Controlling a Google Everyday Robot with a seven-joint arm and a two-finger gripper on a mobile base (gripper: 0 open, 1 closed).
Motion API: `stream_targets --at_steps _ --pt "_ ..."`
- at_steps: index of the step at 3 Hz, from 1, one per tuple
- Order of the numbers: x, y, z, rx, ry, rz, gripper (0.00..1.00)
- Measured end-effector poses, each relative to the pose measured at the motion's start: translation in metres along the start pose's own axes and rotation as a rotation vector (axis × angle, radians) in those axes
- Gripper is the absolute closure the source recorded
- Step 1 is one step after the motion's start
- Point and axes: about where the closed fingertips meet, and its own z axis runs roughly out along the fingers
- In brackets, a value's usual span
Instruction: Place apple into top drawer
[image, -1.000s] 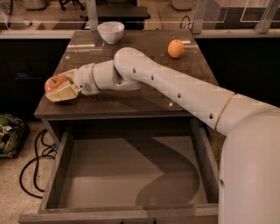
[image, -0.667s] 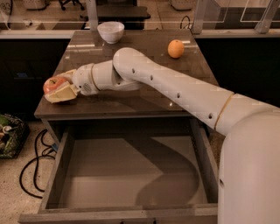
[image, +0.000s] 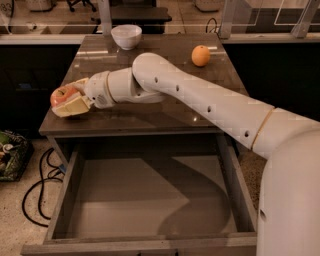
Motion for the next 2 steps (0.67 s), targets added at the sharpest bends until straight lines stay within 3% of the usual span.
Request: stream_targets --at_steps 2 --pt "-0.031 0.042 -0.068 0.005 -0.055 -0.087 1.0"
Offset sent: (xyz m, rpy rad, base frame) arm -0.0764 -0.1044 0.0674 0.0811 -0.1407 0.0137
